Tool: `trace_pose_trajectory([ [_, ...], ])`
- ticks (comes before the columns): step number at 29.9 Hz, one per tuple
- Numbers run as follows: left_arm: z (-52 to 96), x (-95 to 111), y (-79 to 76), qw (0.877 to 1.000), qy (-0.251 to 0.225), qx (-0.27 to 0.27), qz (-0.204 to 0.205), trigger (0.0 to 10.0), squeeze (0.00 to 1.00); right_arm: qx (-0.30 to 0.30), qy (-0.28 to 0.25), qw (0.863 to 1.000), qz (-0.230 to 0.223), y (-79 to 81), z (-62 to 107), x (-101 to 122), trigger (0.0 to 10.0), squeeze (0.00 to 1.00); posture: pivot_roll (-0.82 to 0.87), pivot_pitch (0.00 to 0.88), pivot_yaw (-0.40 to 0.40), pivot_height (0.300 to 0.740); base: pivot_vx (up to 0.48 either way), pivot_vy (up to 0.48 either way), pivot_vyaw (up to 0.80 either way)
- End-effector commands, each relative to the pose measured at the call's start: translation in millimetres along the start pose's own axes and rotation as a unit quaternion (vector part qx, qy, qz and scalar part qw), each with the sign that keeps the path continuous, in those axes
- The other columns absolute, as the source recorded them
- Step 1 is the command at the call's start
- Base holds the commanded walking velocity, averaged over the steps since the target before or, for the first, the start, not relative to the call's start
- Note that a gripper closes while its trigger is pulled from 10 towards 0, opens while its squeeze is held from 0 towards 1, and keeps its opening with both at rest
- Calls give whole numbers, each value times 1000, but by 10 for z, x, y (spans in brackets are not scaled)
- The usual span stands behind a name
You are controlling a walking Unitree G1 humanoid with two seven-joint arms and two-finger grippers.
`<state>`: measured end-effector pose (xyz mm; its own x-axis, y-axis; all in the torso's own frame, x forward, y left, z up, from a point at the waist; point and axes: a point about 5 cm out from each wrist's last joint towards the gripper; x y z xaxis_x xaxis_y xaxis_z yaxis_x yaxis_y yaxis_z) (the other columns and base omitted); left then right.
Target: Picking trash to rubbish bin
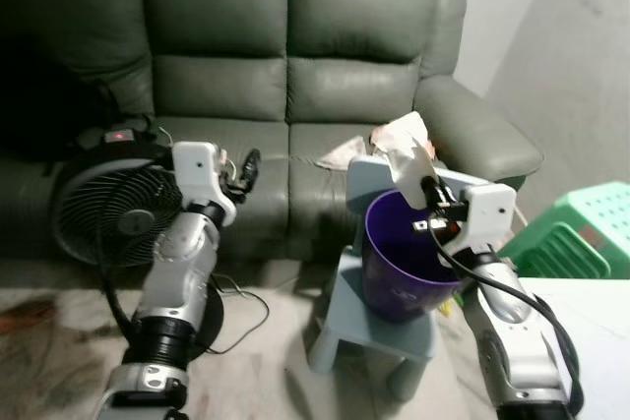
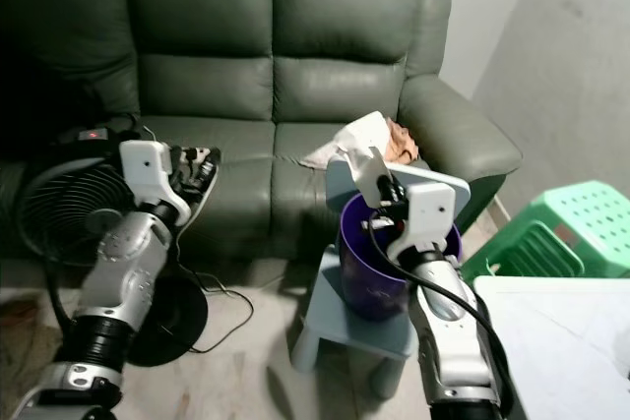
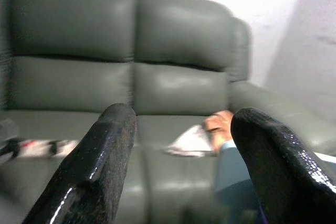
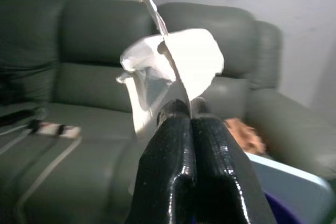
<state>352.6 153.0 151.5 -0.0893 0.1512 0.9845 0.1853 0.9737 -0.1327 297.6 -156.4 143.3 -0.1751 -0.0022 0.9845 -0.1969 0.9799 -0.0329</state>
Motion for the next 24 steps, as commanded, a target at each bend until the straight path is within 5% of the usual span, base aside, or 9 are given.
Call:
trace_pose_trajectory([
  [1,-62,52,-169,999,-8,-31,4,10000,0,-15,-1,1000,6,-105,39,16,10000,0,-16,0,-73,740,401,0,0],
  [13,-72,51,-199,999,-8,-36,1,10000,0,-11,0,1000,4,-86,44,10,10000,0,-17,0,-70,740,391,0,0],
  [24,-36,51,-228,999,-24,-30,7,10000,0,22,31,999,7,-75,92,-60,10000,0,-23,0,-70,740,0,0,0],
])
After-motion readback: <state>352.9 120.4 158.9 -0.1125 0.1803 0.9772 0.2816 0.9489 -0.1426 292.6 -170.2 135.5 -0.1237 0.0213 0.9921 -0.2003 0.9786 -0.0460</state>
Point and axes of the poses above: a point about 5 cm out from each wrist's last joint towards the gripper, its own z axis pointing back from the gripper into the wrist, its own x axis along the axis of the wrist's last joint, y = z × x, and after that the axes turned 1 degree about z, right-handed
